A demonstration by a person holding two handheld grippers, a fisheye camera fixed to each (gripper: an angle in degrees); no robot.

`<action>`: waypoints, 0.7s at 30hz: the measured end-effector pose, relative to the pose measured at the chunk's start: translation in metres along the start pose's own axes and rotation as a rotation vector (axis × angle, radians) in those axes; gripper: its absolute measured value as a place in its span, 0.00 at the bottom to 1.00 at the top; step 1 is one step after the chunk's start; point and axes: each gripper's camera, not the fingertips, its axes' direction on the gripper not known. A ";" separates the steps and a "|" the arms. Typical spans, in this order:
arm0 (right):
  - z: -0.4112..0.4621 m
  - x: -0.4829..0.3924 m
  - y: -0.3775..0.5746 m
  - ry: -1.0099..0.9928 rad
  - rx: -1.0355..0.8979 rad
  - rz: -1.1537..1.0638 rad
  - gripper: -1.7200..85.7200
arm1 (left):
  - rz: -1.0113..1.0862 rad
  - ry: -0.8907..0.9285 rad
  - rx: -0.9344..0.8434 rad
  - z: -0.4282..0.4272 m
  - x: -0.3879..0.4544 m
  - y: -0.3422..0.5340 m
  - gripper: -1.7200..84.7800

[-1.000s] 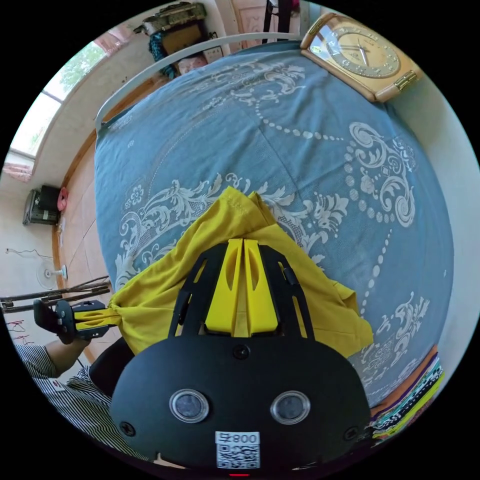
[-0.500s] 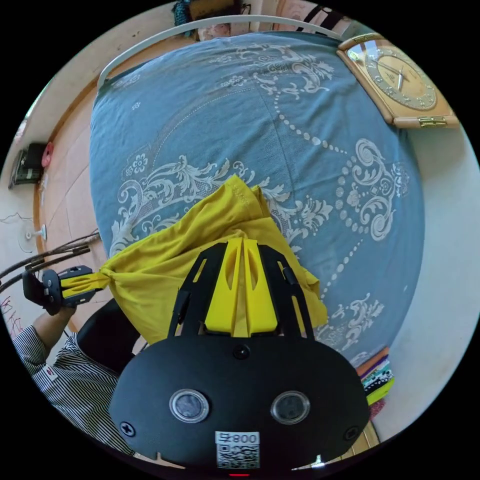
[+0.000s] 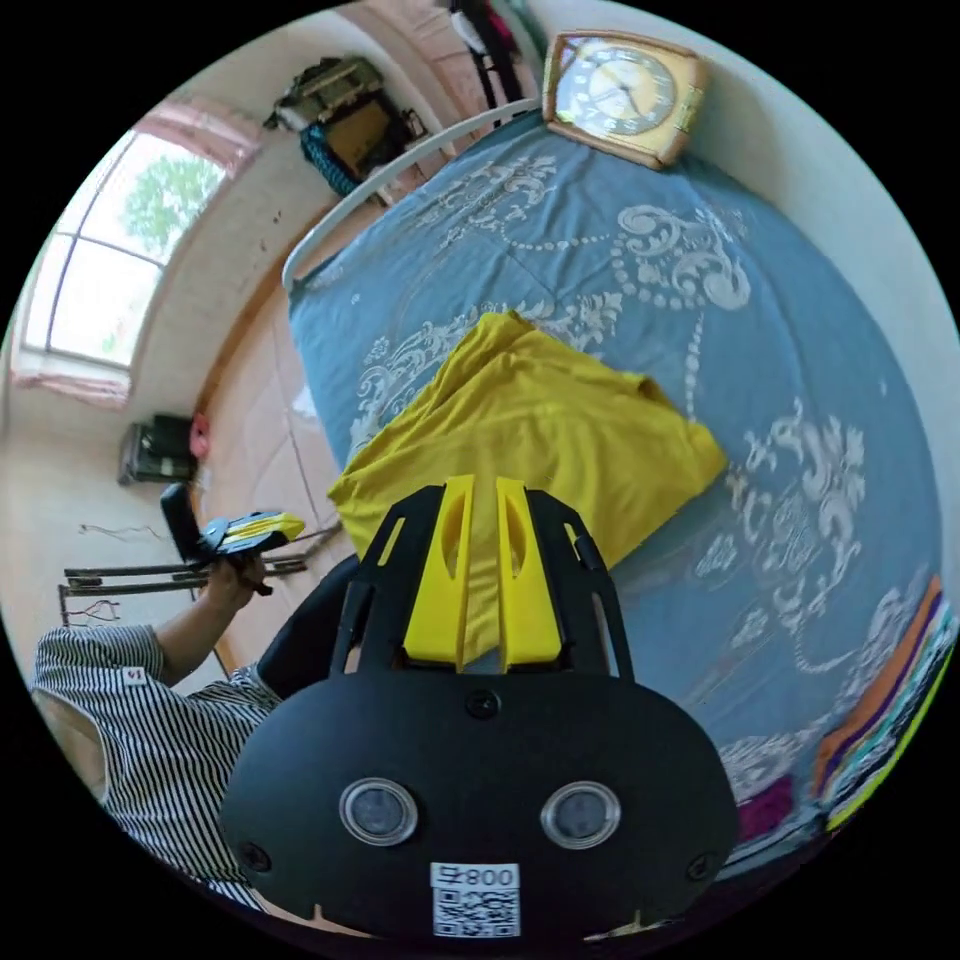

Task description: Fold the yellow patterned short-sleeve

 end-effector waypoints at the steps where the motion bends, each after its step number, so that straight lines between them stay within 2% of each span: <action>1: 0.016 0.015 0.047 -0.049 0.016 0.060 0.08 | -0.015 0.020 -0.022 0.003 -0.003 0.003 0.03; 6: 0.109 0.060 0.222 -0.327 0.064 0.314 0.09 | -0.044 0.107 -0.082 0.016 -0.010 0.010 0.04; 10: 0.190 0.071 0.323 -0.488 0.092 0.434 0.09 | 0.095 0.165 -0.191 0.043 0.017 0.000 0.05; 13: 0.237 0.069 0.360 -0.519 0.090 0.449 0.09 | 0.180 0.202 -0.291 0.074 0.038 -0.006 0.05; 17: 0.291 0.074 0.395 -0.595 0.111 0.492 0.10 | 0.191 0.270 -0.409 0.110 0.048 -0.009 0.05; 21: 0.354 0.078 0.430 -0.677 0.118 0.530 0.11 | 0.190 0.277 -0.422 0.117 0.043 -0.006 0.05</action>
